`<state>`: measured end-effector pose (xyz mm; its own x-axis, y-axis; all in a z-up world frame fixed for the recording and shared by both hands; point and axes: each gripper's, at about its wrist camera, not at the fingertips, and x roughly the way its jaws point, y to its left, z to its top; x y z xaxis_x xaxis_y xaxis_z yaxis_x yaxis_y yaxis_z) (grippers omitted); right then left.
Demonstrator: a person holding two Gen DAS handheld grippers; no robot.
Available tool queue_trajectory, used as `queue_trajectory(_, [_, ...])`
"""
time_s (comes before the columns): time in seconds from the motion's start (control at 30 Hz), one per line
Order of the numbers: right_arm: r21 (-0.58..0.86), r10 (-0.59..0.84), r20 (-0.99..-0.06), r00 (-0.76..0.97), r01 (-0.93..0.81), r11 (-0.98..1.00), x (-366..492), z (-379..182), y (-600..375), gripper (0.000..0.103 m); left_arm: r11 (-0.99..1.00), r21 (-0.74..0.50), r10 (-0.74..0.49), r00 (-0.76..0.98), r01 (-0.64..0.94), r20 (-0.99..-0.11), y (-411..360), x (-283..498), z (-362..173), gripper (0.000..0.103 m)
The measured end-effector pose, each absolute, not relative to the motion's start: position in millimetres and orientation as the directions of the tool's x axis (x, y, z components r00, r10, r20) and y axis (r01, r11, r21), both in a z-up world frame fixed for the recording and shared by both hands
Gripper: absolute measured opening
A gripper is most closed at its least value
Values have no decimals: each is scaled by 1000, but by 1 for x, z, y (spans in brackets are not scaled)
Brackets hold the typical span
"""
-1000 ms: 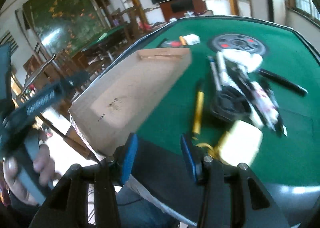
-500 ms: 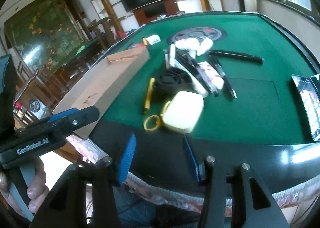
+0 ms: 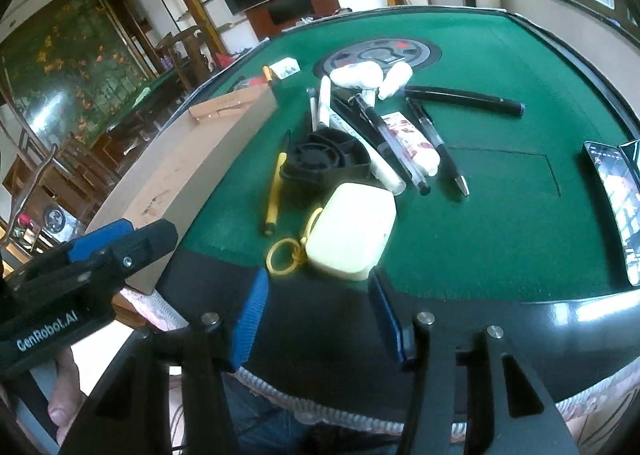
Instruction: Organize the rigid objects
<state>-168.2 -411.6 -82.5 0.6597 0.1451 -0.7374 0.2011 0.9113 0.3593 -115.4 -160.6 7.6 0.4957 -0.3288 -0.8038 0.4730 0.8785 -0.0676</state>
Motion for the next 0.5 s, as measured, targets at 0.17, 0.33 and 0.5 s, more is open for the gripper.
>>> queue_trajectory(0.17, [350, 127, -750, 650, 227, 909, -165, -83, -411, 53, 880, -74, -327, 485, 470, -811, -162, -106, 5, 67])
queue_trajectory(0.33, [355, 114, -763, 636, 266, 896, -161, -83, -416, 53, 879, -102, -340, 464, 465, -818, -161, -97, 7, 67])
queue_trajectory(0.5, [321, 69, -796, 602, 323, 890, -151, -90, -416, 53, 874, -110, -350, 457, 473, -818, -165, -87, 8, 67])
